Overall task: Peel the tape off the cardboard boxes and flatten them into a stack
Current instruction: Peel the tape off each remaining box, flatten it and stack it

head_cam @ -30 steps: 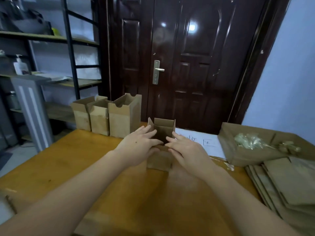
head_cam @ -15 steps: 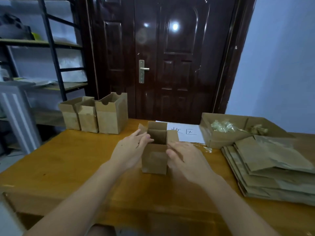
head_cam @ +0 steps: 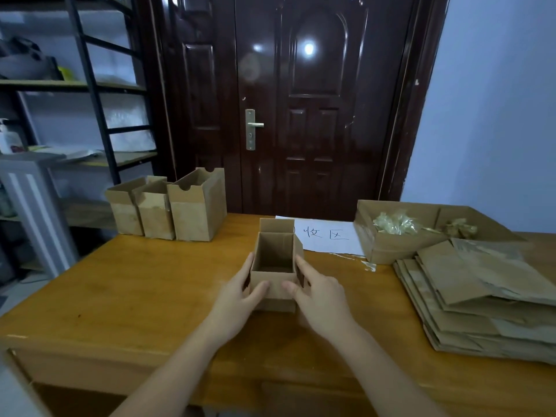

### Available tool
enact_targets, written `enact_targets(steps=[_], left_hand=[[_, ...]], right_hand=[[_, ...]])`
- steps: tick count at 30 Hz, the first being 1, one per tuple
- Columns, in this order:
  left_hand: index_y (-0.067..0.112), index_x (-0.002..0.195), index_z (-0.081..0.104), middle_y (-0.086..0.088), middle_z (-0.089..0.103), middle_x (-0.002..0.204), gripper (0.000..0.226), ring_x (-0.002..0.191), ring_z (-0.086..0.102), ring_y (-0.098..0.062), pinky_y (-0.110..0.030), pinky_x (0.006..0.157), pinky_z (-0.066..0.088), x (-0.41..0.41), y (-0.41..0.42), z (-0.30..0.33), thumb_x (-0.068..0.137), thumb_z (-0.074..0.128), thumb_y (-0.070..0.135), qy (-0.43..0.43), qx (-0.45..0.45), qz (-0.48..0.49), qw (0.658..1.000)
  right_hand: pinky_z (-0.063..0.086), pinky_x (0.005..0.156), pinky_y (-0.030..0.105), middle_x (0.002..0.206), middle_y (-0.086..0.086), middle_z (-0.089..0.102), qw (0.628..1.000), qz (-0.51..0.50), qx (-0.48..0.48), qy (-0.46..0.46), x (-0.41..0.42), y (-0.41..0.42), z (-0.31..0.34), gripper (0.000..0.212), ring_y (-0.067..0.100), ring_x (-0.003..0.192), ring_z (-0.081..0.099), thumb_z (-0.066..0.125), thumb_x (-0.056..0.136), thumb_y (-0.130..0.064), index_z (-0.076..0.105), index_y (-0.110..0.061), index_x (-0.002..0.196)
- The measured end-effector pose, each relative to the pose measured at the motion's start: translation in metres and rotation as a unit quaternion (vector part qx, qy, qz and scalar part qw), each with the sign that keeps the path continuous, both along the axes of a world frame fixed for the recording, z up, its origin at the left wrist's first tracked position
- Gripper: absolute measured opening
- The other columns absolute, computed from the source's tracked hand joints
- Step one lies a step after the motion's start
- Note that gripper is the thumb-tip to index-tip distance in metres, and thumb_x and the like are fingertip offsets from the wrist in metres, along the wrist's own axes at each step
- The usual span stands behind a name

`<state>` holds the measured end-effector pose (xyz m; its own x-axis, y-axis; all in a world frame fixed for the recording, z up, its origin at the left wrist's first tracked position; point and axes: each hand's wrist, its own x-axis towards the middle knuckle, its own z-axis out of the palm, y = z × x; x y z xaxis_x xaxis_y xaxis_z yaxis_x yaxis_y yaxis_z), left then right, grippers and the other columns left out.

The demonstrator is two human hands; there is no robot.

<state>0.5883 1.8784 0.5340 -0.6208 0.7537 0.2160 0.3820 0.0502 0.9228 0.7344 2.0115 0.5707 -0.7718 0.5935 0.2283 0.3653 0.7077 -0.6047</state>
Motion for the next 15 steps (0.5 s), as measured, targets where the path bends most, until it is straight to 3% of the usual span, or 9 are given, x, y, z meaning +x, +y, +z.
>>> enact_targets(steps=[2, 5, 9, 12, 15], left_hand=[[0.061, 0.145, 0.021, 0.035, 0.054, 0.131, 0.066, 0.117, 0.054, 0.016, -0.015, 0.088, 0.055, 0.003, 0.003, -0.003, 0.093, 0.06, 0.048, 0.03, -0.003, 0.027, 0.999], [0.051, 0.154, 0.021, 0.016, 0.056, 0.144, 0.071, 0.127, 0.055, -0.001, -0.029, 0.1, 0.055, 0.004, 0.008, -0.005, 0.093, 0.057, 0.051, 0.069, -0.026, 0.07, 0.995], [0.047, 0.158, 0.019, 0.013, 0.054, 0.149, 0.083, 0.136, 0.051, -0.014, -0.037, 0.109, 0.049, 0.01, 0.009, -0.004, 0.085, 0.047, 0.072, 0.145, -0.085, 0.117, 0.979], [0.043, 0.16, 0.021, 0.018, 0.055, 0.146, 0.091, 0.127, 0.056, -0.005, -0.017, 0.099, 0.043, 0.027, 0.006, -0.004, 0.084, 0.027, 0.091, 0.258, -0.112, 0.148, 0.948], [0.041, 0.159, 0.031, 0.022, 0.049, 0.15, 0.084, 0.117, 0.062, 0.002, -0.012, 0.087, 0.043, 0.051, 0.004, -0.001, 0.09, 0.016, 0.087, 0.383, -0.123, 0.147, 0.904]], right_hand=[[0.049, 0.108, 0.038, 0.141, -0.004, 0.061, 0.999, -0.026, 0.024, 0.009, -0.005, -0.002, -0.002, 0.066, 0.02, 0.129, 0.056, 0.062, 0.097, -0.046, 0.034, -0.038, 0.156], [0.049, 0.107, 0.035, 0.136, -0.002, 0.065, 0.997, -0.039, 0.059, 0.031, -0.009, -0.002, -0.002, 0.059, 0.019, 0.126, 0.06, 0.065, 0.097, -0.04, 0.045, -0.034, 0.152], [0.044, 0.108, 0.033, 0.143, 0.001, 0.058, 0.997, -0.021, 0.074, -0.004, -0.008, 0.005, 0.007, 0.057, 0.021, 0.132, 0.054, 0.06, 0.101, -0.038, 0.042, -0.031, 0.154], [0.046, 0.105, 0.037, 0.146, 0.002, 0.052, 0.999, 0.002, 0.029, -0.042, -0.003, 0.014, 0.021, 0.067, 0.023, 0.133, 0.051, 0.048, 0.097, -0.065, 0.037, -0.035, 0.155], [0.042, 0.113, 0.046, 0.158, -0.003, 0.04, 0.991, 0.01, 0.07, -0.116, 0.0, 0.024, 0.03, 0.104, 0.024, 0.145, 0.036, 0.045, 0.076, -0.09, 0.027, -0.031, 0.159]])
